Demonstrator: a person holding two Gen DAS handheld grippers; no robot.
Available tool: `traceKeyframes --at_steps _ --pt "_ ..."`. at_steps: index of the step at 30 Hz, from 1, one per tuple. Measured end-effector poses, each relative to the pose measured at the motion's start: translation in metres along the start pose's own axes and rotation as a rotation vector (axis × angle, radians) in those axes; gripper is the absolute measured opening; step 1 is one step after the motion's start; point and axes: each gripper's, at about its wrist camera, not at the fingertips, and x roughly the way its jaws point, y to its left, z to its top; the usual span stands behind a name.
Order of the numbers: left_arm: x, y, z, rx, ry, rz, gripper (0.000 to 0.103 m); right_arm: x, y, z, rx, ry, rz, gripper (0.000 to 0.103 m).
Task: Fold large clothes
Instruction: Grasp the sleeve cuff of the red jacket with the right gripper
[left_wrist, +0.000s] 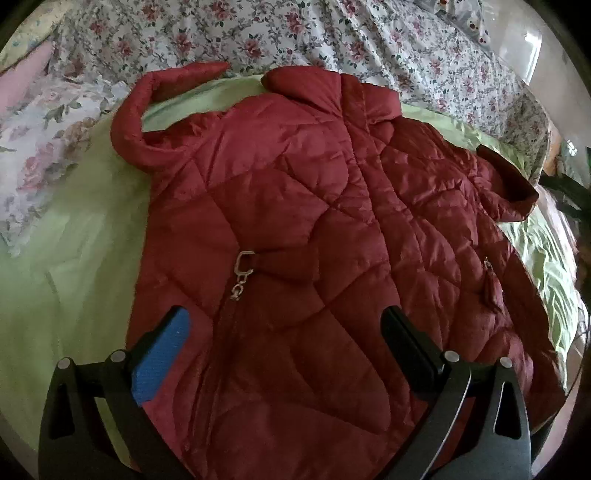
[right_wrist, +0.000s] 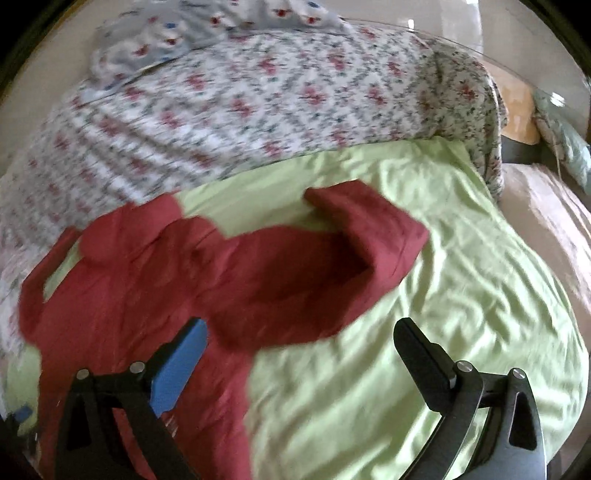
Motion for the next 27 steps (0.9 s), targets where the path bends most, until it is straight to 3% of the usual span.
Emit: traceKeyframes --at_steps 7,9,12,13,20,27 --pt "0.017 0.004 0.012 -0.041 0.035 -0.048 0.103 0.072 -0.018 0.043 -0.047 0.055 -0.163 0.09" --pt "0.017 0.003 0.016 -0.037 0.01 -0.034 0.103 0.097 -0.022 0.051 -0.06 0.088 -0.203 0.086" --pt "0.023 0.005 0.021 -0.055 0.025 -0.046 0.103 0.127 -0.033 0.056 -0.057 0.139 -0.27 0.071" --pt "0.024 0.006 0.021 -0.063 0.029 -0.049 0.103 0.134 -0.039 0.056 -0.039 0.153 -0.276 0.06" --pt "0.032 0.012 0.024 -0.095 0.036 -0.072 0.103 0.115 -0.037 0.059 -0.003 0.107 -0.196 0.022" --pt "0.035 0.016 0.022 -0.118 0.058 -0.094 0.103 0.063 0.018 0.046 -0.049 0.022 0.047 0.02"
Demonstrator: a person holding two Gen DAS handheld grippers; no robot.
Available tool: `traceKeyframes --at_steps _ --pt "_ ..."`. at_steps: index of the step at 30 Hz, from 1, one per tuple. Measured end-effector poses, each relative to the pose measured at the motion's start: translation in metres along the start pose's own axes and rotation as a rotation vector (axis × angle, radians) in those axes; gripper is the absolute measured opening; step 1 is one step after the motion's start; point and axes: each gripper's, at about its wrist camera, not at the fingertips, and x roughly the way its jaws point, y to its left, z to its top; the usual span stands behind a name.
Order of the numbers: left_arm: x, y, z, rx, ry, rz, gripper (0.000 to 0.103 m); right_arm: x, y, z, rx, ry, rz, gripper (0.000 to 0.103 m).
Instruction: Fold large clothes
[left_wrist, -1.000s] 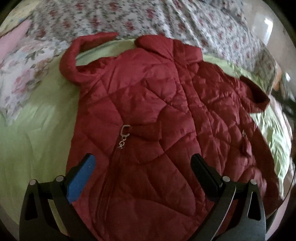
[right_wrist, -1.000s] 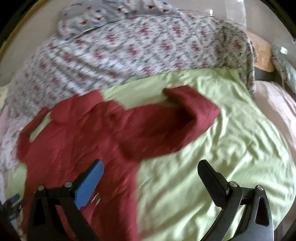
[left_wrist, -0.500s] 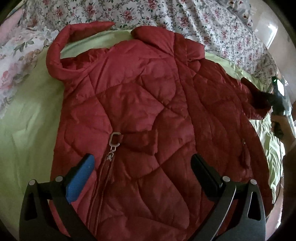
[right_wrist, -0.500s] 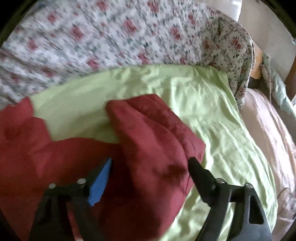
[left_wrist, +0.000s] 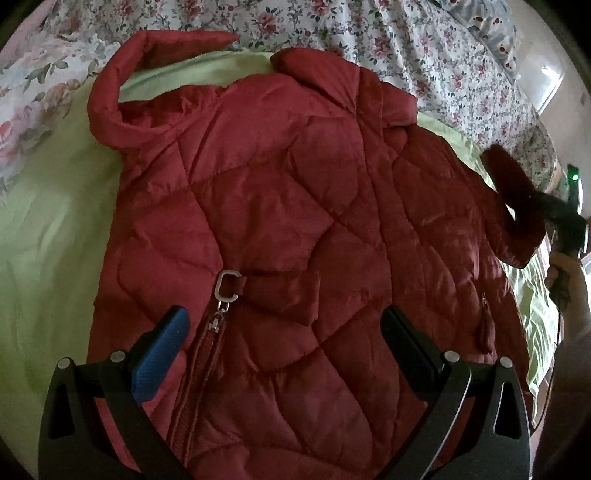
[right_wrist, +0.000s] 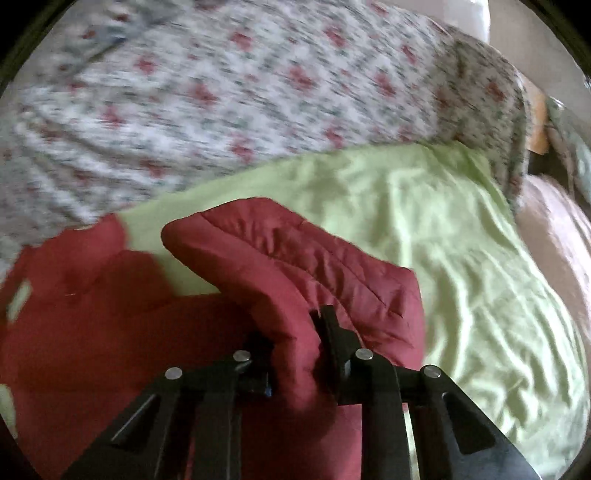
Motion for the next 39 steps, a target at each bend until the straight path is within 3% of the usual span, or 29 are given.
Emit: traceKeyframes --at_steps 8,13,19,27,34,36,38,39 --pt "-0.008 0.008 -0.003 -0.028 -0.017 -0.054 0.103 -0.033 0.085 -0.027 -0.083 -0.026 0.235 0.021" --pt "-0.012 0.016 0.0 -0.056 -0.014 -0.102 0.103 -0.034 0.145 -0.054 -0.169 0.002 0.356 0.021" --pt "-0.015 0.036 0.015 -0.116 -0.013 -0.195 0.103 -0.018 0.201 -0.095 -0.284 0.05 0.448 0.021" --pt "-0.003 0.051 0.056 -0.202 0.006 -0.346 0.103 -0.011 0.247 -0.129 -0.414 0.086 0.567 0.021" --pt "0.042 0.045 0.098 -0.221 0.08 -0.42 0.103 -0.004 0.265 -0.143 -0.462 0.1 0.585 0.025" --pt "0.053 0.041 0.104 -0.208 0.09 -0.41 0.092 -0.003 0.265 -0.143 -0.453 0.105 0.59 0.025" --pt "0.06 0.034 0.108 -0.178 0.103 -0.41 0.058 -0.003 0.264 -0.143 -0.446 0.108 0.592 0.025" --pt "0.062 0.032 0.108 -0.164 0.107 -0.406 0.047 -0.003 0.264 -0.143 -0.446 0.11 0.591 0.025"
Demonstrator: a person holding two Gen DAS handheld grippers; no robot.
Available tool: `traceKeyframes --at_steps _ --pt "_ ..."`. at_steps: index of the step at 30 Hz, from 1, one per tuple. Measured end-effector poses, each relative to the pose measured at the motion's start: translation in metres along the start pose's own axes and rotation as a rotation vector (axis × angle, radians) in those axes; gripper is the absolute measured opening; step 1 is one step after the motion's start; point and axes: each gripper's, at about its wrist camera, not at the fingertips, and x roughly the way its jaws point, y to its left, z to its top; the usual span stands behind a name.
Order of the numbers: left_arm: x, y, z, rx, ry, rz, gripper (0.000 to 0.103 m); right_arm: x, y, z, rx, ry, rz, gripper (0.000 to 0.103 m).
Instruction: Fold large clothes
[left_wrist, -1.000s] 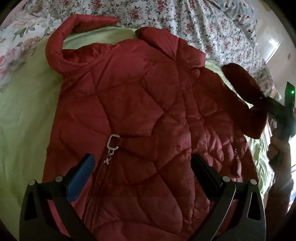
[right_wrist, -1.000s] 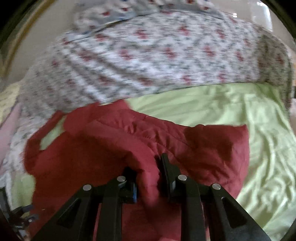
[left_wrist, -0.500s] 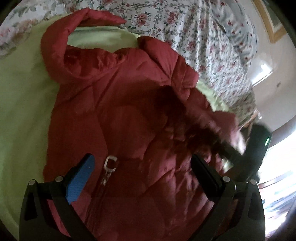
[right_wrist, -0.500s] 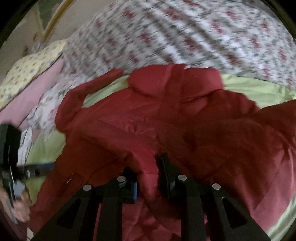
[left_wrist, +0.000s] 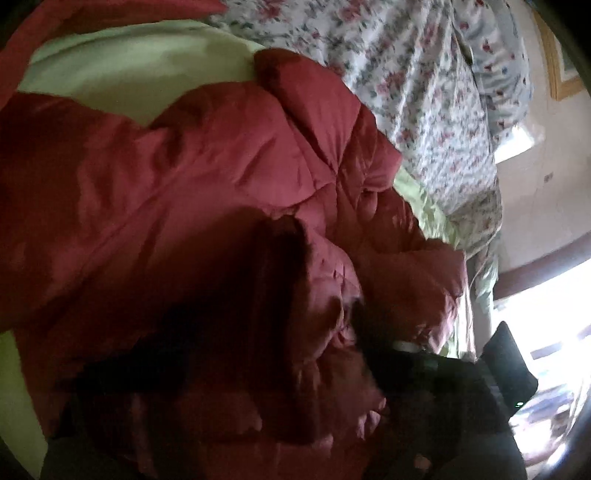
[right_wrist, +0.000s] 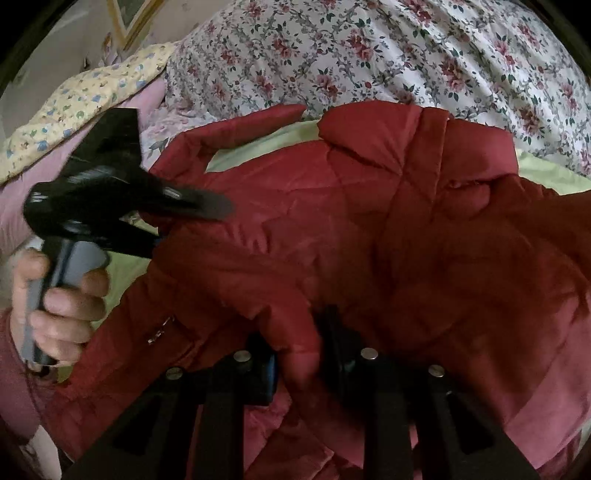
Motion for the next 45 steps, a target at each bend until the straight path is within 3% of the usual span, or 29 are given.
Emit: traceKeyframes --at_steps 1,5,8,11,17,20,23,27,30,31,33,37,40,45 --pt "0.002 -0.002 0.0 0.012 0.009 -0.006 0.027 -0.001 0.0 -0.001 0.001 0.001 -0.002 0.025" --pt "-0.004 -0.011 -0.003 0.054 -0.02 0.013 0.013 -0.004 -0.002 -0.001 0.021 0.02 -0.01 0.029" --pt "-0.024 -0.014 -0.006 0.118 -0.093 0.101 0.012 -0.02 -0.01 -0.007 0.084 0.018 0.019 0.038" --pt "-0.038 -0.015 -0.007 0.183 -0.159 0.214 0.012 -0.05 -0.022 -0.013 0.135 -0.049 -0.006 0.041" --pt "-0.042 -0.013 -0.013 0.26 -0.213 0.299 0.012 -0.086 -0.076 -0.004 0.266 -0.148 -0.233 0.044" --pt "-0.035 -0.015 -0.016 0.285 -0.235 0.338 0.013 -0.075 -0.103 0.003 0.313 -0.12 -0.303 0.046" --pt "-0.034 -0.012 -0.018 0.275 -0.236 0.36 0.019 -0.044 -0.124 0.0 0.338 -0.022 -0.347 0.049" --pt "-0.06 -0.015 -0.028 0.247 -0.303 0.37 0.023 -0.018 -0.125 -0.01 0.304 0.038 -0.392 0.05" --pt "-0.081 -0.024 -0.034 0.233 -0.36 0.313 0.023 -0.016 -0.121 -0.01 0.288 0.046 -0.413 0.053" --pt "-0.082 -0.029 -0.035 0.239 -0.356 0.263 0.023 -0.014 -0.12 -0.011 0.286 0.047 -0.416 0.053" --pt "-0.07 -0.039 -0.037 0.261 -0.322 0.234 0.023 -0.013 -0.12 -0.01 0.279 0.048 -0.423 0.054" --pt "-0.017 -0.051 -0.041 0.327 -0.228 0.304 0.023 -0.011 -0.118 -0.012 0.266 0.044 -0.438 0.054" --pt "0.013 -0.037 -0.043 0.313 -0.168 0.373 0.023 -0.014 -0.118 -0.014 0.269 0.038 -0.433 0.054" --pt "0.019 -0.013 -0.046 0.253 -0.141 0.34 0.02 -0.032 -0.108 -0.011 0.292 0.005 -0.407 0.054"
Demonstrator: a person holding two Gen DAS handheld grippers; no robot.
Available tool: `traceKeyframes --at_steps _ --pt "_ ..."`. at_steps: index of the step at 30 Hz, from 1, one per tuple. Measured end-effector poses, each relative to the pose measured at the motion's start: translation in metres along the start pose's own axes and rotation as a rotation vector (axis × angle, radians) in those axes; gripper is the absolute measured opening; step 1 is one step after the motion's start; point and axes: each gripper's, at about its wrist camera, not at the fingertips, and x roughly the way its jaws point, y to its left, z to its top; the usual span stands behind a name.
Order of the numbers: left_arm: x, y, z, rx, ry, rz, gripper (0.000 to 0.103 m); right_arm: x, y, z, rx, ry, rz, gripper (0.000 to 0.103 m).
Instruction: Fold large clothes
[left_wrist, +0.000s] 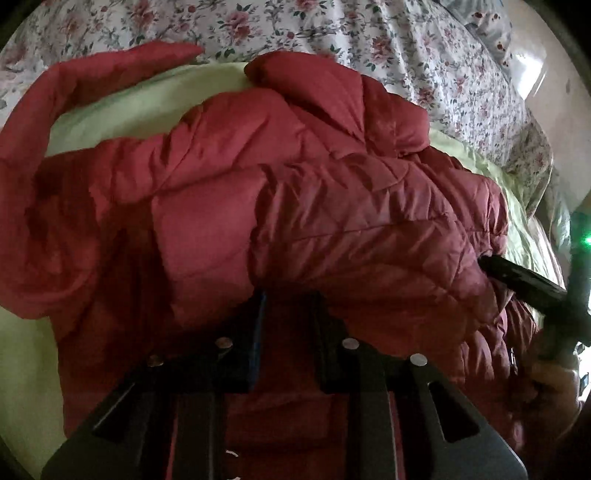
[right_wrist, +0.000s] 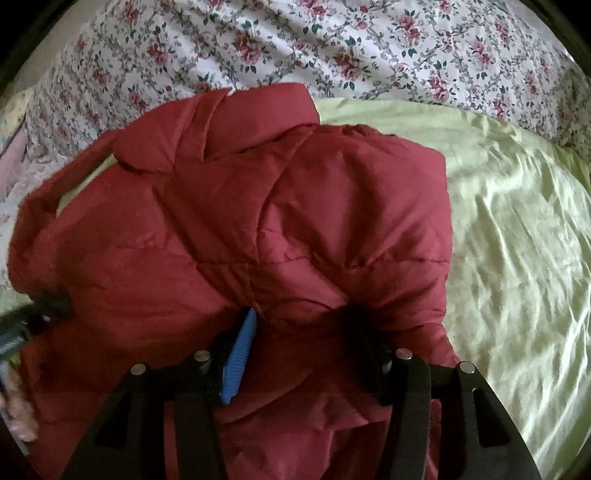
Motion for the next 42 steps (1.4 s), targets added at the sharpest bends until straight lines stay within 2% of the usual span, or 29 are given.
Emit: traceKeyframes --at_steps 3,5,8,10,17,21,22,23,25,28,32,39,42 --pt "-0.001 -0.002 -0.001 0.011 0.003 0.012 0.02 -0.019 0.013 0.001 -0.014 -0.05 0.056 0.054" --pt "-0.001 -0.002 -0.002 0.017 0.003 0.019 0.021 -0.016 0.021 0.002 -0.033 -0.031 0.075 0.054" --pt "0.0 -0.001 -0.004 0.019 0.004 0.015 0.02 0.008 0.025 -0.003 -0.064 0.043 0.034 0.053" --pt "0.001 -0.001 -0.004 0.028 0.007 0.013 0.02 0.022 0.02 -0.008 -0.063 0.062 0.036 0.054" --pt "0.0 -0.001 -0.003 0.026 0.006 0.009 0.02 0.027 0.02 -0.012 -0.077 0.05 0.024 0.054" --pt "-0.02 -0.001 -0.003 0.028 -0.001 -0.013 0.022 0.014 0.012 -0.007 -0.028 0.032 0.081 0.054" --pt "-0.027 0.0 -0.003 0.026 -0.01 -0.011 0.025 0.007 0.01 -0.006 -0.008 0.02 0.099 0.054" --pt "-0.035 0.001 -0.003 0.023 -0.025 -0.002 0.034 0.0 0.007 -0.005 0.003 0.009 0.108 0.054" --pt "-0.05 0.004 -0.003 0.019 -0.062 0.024 0.044 -0.011 0.005 -0.004 0.012 -0.007 0.121 0.054" --pt "-0.066 0.009 -0.001 0.008 -0.094 0.033 0.047 -0.023 0.005 -0.006 0.019 -0.011 0.152 0.054" --pt "-0.08 0.016 0.005 -0.005 -0.133 0.076 0.057 -0.033 0.008 -0.014 0.017 0.007 0.185 0.054" --pt "-0.089 0.026 0.013 -0.017 -0.149 0.141 0.058 -0.048 0.017 -0.025 -0.006 0.016 0.22 0.059" --pt "-0.09 0.031 0.022 -0.035 -0.146 0.194 0.07 -0.051 0.02 -0.027 -0.014 0.025 0.237 0.061"
